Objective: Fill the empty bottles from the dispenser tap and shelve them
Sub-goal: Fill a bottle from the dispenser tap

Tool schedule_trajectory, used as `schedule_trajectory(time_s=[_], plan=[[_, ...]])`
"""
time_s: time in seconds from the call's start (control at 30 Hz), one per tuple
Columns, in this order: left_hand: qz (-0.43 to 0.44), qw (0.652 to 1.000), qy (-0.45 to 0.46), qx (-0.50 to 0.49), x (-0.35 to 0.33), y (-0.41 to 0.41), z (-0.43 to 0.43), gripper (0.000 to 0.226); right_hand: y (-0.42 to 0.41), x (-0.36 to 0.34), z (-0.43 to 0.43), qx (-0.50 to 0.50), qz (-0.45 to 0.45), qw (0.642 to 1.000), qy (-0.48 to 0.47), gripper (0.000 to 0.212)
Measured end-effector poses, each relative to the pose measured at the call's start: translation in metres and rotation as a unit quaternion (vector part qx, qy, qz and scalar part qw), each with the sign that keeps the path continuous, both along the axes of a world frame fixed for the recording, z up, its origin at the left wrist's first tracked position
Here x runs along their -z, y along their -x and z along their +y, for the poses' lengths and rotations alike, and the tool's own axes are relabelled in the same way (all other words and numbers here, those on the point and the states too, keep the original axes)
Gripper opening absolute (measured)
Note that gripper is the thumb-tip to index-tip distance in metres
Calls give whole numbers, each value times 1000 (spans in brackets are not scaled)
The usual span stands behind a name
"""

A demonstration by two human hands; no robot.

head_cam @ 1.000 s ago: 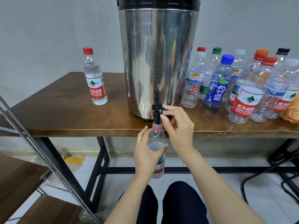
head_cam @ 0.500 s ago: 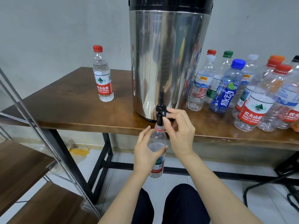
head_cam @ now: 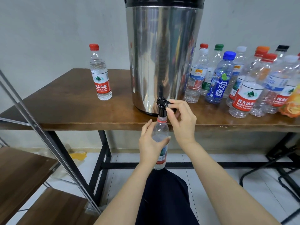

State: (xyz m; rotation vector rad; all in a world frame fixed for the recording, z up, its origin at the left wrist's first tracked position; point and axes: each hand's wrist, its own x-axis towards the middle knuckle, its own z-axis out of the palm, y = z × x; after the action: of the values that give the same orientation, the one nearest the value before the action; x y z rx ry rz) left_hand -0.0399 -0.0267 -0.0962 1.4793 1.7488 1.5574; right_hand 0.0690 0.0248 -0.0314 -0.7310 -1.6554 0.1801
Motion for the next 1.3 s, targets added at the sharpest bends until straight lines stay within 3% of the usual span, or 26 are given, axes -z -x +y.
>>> schedule_trajectory(time_s=[0.7, 1.3], plan=[[-18, 999, 13, -33, -5, -12, 2, 75, -5, -3, 2, -1, -9, 1000, 21, 24], [-58, 992, 85, -73, -26, -31, 1, 73, -14, -17, -9, 12, -66, 997, 50, 29]])
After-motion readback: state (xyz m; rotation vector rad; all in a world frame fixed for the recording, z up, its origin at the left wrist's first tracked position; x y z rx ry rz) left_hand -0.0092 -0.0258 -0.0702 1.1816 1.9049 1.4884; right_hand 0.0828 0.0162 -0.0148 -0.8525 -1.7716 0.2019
